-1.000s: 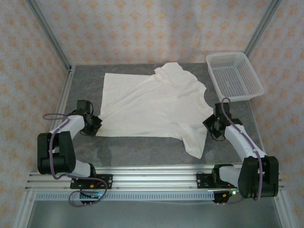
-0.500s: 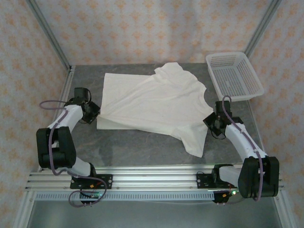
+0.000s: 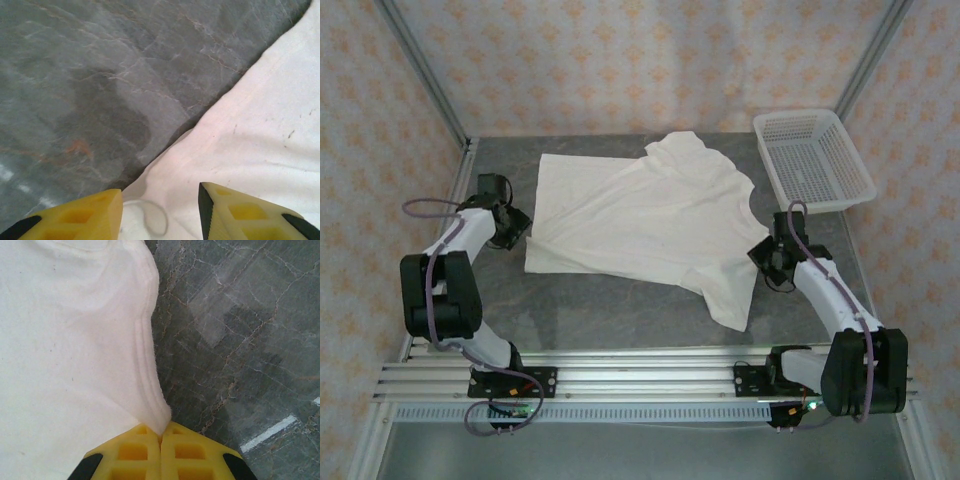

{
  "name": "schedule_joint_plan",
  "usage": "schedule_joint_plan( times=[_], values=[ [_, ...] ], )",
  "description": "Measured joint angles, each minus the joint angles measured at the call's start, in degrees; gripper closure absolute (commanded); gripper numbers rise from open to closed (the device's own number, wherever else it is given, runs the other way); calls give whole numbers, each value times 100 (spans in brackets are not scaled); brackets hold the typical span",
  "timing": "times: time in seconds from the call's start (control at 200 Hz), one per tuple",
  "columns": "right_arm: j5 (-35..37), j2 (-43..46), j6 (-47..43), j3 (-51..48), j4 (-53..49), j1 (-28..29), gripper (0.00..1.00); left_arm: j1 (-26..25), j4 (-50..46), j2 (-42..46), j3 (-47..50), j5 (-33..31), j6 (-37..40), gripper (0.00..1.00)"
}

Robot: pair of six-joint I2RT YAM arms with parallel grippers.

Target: Fold the inside-out t-shirt

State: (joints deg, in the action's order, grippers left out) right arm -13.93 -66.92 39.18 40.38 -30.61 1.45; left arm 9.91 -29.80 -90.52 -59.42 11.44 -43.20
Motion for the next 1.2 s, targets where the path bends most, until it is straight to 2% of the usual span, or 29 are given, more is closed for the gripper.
schedule_joint_plan(
  times=[0.085,0.17,0.23,0.415,0.555,0.806,0.921,1.196],
  values=[
    [-2,0,9,2,-2,0,100,0,-131,621,396,-76,-116,74],
    [-4,0,22,2,0,0,100,0,-262,1165,778,-28,-190,76],
    [-7,-7,24,2,2,-2,100,0,-291,1248,894,96,-199,75],
    [-26,-22,22,2,2,0,100,0,-120,595,935,590,-240,63],
    [-24,-22,22,2,0,0,100,0,-20,208,935,754,-297,63],
    [-22,-22,22,2,0,-2,100,0,-13,136,922,743,-308,63],
    [-26,-22,24,4,0,0,100,0,-11,20,922,717,-313,66],
    [-24,-22,22,46,-20,-2,100,0,114,-208,922,643,-387,80]
  ],
)
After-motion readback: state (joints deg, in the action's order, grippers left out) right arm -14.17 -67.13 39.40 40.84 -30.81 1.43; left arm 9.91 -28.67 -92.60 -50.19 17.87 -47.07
